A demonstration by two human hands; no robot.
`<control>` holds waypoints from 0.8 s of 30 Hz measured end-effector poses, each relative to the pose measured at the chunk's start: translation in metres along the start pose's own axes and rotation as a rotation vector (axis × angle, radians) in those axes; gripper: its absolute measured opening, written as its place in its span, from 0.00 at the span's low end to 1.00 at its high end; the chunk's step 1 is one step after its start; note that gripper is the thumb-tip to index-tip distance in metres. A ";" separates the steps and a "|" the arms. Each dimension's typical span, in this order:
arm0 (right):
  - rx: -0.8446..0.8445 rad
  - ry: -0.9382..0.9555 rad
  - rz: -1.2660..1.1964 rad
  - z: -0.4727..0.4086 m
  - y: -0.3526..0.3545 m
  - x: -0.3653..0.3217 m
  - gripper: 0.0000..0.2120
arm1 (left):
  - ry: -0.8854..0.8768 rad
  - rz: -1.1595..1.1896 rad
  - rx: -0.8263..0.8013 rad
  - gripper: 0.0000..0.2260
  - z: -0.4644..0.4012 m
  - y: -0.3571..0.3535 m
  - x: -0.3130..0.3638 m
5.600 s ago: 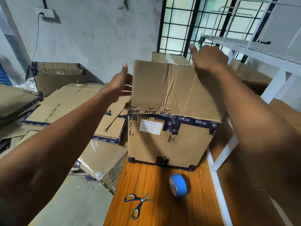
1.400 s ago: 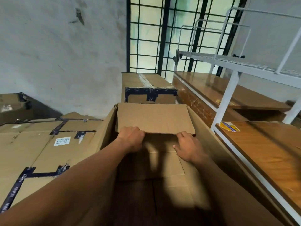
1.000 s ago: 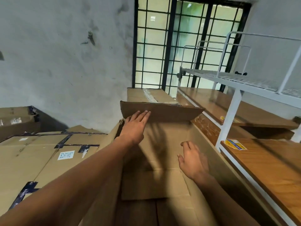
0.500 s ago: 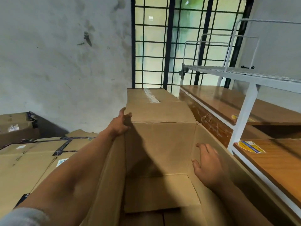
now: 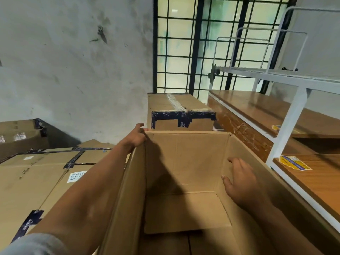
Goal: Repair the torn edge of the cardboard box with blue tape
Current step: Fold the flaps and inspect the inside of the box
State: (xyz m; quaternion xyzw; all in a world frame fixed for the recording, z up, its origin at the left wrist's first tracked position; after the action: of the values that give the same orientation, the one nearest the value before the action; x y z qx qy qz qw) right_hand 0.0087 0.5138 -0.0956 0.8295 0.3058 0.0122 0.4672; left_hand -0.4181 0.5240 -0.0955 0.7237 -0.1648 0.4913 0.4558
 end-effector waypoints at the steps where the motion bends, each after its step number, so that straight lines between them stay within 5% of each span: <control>1: 0.005 0.001 0.003 -0.001 0.002 -0.001 0.28 | 0.004 -0.026 0.001 0.34 0.001 -0.001 0.000; 9: 0.005 -0.006 0.013 0.000 0.007 -0.014 0.29 | -0.103 -0.324 0.102 0.32 0.029 0.001 0.030; 24: -0.001 0.013 0.026 0.018 0.063 -0.048 0.20 | -0.151 -0.334 0.062 0.31 0.199 0.036 0.028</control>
State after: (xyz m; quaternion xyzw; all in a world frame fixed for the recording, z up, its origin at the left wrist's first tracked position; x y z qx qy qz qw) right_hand 0.0064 0.4521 -0.0439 0.8330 0.2980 0.0239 0.4656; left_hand -0.3186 0.3475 -0.0735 0.7897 -0.0609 0.3577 0.4947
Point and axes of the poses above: each hand's wrist, its own z-axis away from the middle knuckle, its own y-axis out of the back of the hand, x = y × z, the point moved 8 cm from there along -z, towards the middle knuckle, and after that the axes turned 10 degrees about x, right-handed, at the moved point
